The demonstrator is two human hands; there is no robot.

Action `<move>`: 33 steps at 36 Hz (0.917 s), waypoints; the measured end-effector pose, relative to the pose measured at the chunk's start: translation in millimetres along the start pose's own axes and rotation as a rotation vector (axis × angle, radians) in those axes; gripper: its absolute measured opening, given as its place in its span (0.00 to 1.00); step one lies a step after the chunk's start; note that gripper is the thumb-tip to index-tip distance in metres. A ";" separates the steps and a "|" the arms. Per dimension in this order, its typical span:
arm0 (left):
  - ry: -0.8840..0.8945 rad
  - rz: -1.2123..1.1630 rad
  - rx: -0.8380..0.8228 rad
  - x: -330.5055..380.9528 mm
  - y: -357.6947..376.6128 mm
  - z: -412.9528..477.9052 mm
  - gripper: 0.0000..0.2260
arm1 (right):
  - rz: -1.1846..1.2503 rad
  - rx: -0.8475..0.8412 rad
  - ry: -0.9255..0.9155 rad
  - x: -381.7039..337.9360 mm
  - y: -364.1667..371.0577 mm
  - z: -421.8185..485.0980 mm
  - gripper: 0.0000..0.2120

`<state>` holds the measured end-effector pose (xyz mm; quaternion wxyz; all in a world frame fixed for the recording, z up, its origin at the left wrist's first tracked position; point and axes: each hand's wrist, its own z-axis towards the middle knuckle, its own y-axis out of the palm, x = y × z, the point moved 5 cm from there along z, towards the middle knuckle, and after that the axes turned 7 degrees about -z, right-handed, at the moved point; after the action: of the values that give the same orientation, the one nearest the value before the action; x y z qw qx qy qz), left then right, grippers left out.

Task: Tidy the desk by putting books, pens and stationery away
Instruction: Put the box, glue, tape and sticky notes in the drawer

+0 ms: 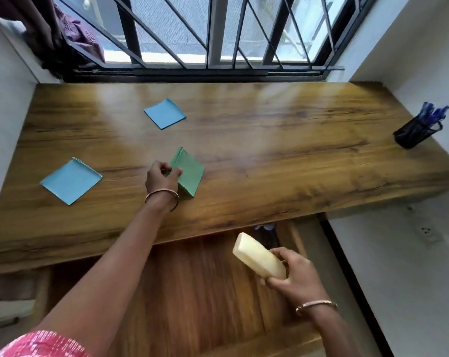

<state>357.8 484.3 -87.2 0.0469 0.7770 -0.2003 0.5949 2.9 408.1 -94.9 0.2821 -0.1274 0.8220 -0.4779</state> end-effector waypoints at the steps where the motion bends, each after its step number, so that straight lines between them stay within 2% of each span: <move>1: -0.010 -0.032 -0.022 -3.2 -3.5 -5.6 0.10 | -0.033 -0.021 0.019 -0.3 10.7 -4.9 0.30; 6: -0.114 -0.248 -0.162 -18.8 -20.5 -45.1 0.14 | -0.066 -0.022 0.128 -10.9 50.5 -9.6 0.30; 10: -0.124 -0.331 -0.171 -21.9 -40.6 -78.8 0.12 | -0.008 0.090 0.178 -22.2 62.7 6.7 0.29; 13: -0.161 -0.368 -0.180 -27.6 -55.8 -103.1 0.17 | 0.064 0.176 0.240 -30.2 68.8 18.3 0.30; 21: -0.256 -0.406 -0.192 -44.2 -70.6 -137.7 0.19 | 0.324 0.280 0.324 -50.8 79.9 49.1 0.33; 25: -0.291 -0.428 -0.186 -50.2 -74.1 -141.1 0.19 | 0.366 0.314 0.335 -49.5 84.1 46.9 0.31; 29: -0.310 -0.442 -0.177 -51.3 -75.6 -141.2 0.17 | 0.375 0.297 0.352 -43.3 96.4 40.6 0.31; 33: -0.333 -0.417 -0.145 -52.3 -72.8 -138.7 0.14 | 0.512 0.279 0.395 -48.2 98.7 44.6 0.36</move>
<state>247.8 607.4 -84.5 0.1904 0.8831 -0.0831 0.4206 73.9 449.8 -180.2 0.2428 0.2175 0.7928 -0.5150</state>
